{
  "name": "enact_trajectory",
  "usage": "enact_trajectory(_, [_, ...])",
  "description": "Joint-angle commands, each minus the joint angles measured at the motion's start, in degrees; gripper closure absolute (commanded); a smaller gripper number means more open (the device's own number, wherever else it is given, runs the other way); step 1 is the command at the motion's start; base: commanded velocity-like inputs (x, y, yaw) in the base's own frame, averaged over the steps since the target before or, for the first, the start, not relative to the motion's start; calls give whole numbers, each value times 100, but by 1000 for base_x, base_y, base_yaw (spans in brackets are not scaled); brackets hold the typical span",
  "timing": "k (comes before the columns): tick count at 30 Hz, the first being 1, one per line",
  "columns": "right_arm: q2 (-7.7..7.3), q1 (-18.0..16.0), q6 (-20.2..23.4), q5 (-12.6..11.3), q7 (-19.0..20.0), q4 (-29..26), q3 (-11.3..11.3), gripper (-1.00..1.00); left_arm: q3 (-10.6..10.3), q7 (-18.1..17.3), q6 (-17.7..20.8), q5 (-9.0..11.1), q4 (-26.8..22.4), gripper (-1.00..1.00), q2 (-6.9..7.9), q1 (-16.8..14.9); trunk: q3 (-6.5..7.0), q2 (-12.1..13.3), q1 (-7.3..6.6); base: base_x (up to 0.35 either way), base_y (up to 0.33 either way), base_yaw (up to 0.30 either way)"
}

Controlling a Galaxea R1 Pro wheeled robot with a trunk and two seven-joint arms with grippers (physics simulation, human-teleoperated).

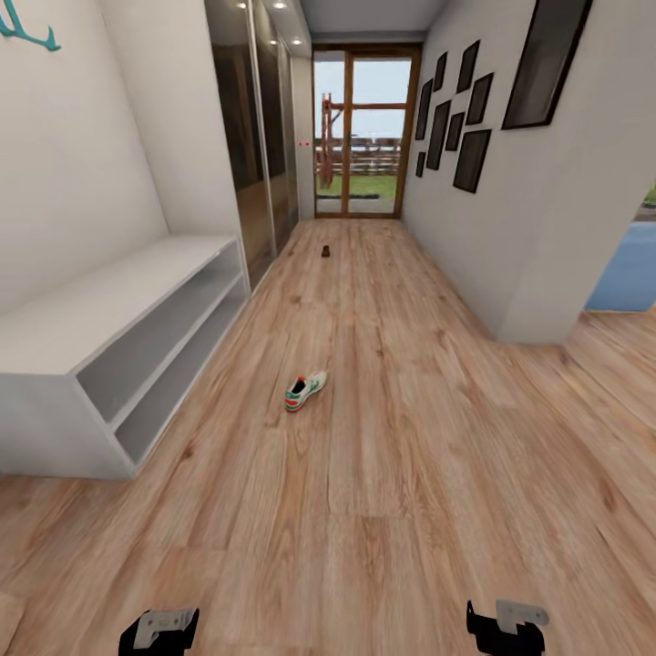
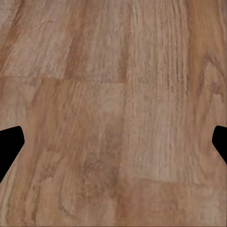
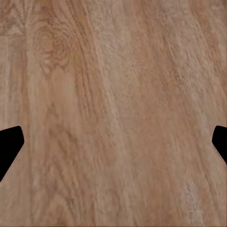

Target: Pick up the two gym shoes and the two sandals from the corridor floor and place them onto the hallstand (shoe rack) in the corridor, making sure they are on the rack and not on the floor. Arrange them so the two gym shoes are next to each other and the two sandals are next to each other.

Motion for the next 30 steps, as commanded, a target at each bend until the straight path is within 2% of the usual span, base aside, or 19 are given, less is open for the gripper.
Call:
enact_trajectory(1, [1,-3,-23,-22,9,5,-9,-100,48,-47,-22,-35,1,-100,-4,-6,-5,-2,2,338,-79,-52])
enact_trajectory(7, [-1,-3,-23,-22,9,1,-9,-100,48,-47,-22,-35,1,-100,-2,-7,-5,-2,2,337,-86,-160])
enact_trajectory(20, [-6,-3,-23,-33,-9,-11,-13,-100,48,-42,-22,-35,1,-100,-1,-7,-5,-2,2,331,-103,-259])
enact_trajectory(30, [-15,-3,-31,-36,-15,-20,-19,-100,48,-41,-22,-34,1,-100,3,-7,-5,-2,2,318,-120,-65])
